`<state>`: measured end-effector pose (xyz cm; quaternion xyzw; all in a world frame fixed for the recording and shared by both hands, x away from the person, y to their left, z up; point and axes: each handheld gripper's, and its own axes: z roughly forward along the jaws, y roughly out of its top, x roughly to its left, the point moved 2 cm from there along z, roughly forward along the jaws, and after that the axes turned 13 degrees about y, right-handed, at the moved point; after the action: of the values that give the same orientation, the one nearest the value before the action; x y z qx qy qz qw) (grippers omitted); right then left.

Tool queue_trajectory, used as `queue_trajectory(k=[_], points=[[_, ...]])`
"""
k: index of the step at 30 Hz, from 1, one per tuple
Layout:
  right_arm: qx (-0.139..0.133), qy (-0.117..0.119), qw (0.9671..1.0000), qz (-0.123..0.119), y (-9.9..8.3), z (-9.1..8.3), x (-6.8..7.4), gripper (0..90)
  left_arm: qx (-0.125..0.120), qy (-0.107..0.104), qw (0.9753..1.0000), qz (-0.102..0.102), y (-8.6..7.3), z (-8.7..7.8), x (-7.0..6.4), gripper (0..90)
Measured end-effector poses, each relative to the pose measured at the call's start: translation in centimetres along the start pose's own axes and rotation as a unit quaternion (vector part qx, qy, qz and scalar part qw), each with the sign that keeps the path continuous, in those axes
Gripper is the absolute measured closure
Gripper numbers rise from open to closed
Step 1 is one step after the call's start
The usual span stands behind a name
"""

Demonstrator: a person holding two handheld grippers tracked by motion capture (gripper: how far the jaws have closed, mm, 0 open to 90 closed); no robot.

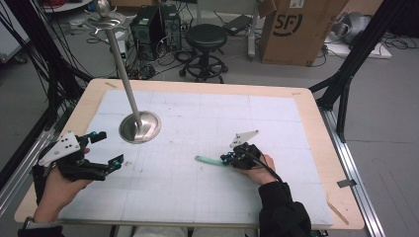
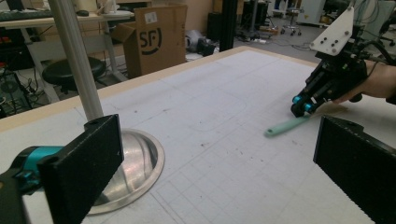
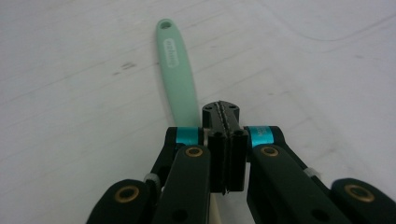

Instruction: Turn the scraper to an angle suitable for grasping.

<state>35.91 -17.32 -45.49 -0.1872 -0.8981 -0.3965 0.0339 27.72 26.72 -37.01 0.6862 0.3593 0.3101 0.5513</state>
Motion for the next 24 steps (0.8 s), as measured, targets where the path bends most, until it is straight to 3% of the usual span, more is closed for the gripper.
queue_trajectory(k=[2,6,7,9,11,12,13,14,15,16,18,19,20,24], points=[[0.008,0.013,0.9999,-0.007,0.0,0.1,0.6,90.0,0.001,0.000,1.0000,0.000,0.0,0.1,0.0,2.1],[0.008,0.007,0.9998,-0.019,0.1,0.0,0.6,90.0,0.002,-0.004,1.0000,0.002,0.0,0.4,-0.2,2.1],[-0.014,0.010,0.9997,-0.018,0.4,-0.5,0.8,90.0,0.002,-0.005,1.0000,0.002,0.0,0.4,-0.2,2.1],[-0.022,0.011,0.9995,-0.017,0.4,-0.9,0.9,90.0,0.002,-0.007,1.0000,0.003,0.1,0.4,-0.2,2.1],[-0.050,0.014,0.9984,-0.021,0.6,-1.9,1.1,89.8,0.000,-0.006,1.0000,0.002,0.1,0.5,-0.2,2.1],[-0.069,0.020,0.9972,-0.021,0.6,-2.7,1.3,84.3,0.000,-0.006,1.0000,0.002,0.2,0.5,-0.2,2.1],[-0.069,0.020,0.9972,-0.021,0.6,-2.7,1.3,84.3,-0.002,-0.007,1.0000,0.003,0.2,0.5,-0.2,2.1],[-0.082,0.031,0.9960,-0.021,0.5,-3.3,1.6,73.1,-0.001,-0.007,1.0000,0.003,0.2,0.5,-0.3,2.1],[-0.082,0.031,0.9960,-0.021,0.5,-3.3,1.6,73.1,-0.002,-0.007,1.0000,0.002,0.3,0.5,-0.3,2.1],[-0.090,0.047,0.9945,-0.024,0.6,-3.8,2.0,59.2,-0.003,-0.008,1.0000,0.003,0.3,0.5,-0.3,2.1],[-0.089,0.051,0.9945,-0.020,0.7,-4.1,2.3,54.5,-0.005,-0.008,1.0000,0.003,0.5,0.5,-0.3,2.1],[-0.099,0.048,0.9934,-0.033,1.0,-4.6,2.6,46.3,-0.006,-0.008,0.9999,0.001,0.5,0.5,-0.3,2.1],[-0.099,0.048,0.9934,-0.033,1.0,-4.6,2.6,46.3,-0.007,-0.008,0.9999,0.003,0.6,0.6,-0.2,2.1],[-0.114,0.038,0.9922,-0.032,1.0,-5.7,3.0,30.1,-0.010,-0.011,0.9999,0.003,0.8,0.7,-0.3,2.1]])
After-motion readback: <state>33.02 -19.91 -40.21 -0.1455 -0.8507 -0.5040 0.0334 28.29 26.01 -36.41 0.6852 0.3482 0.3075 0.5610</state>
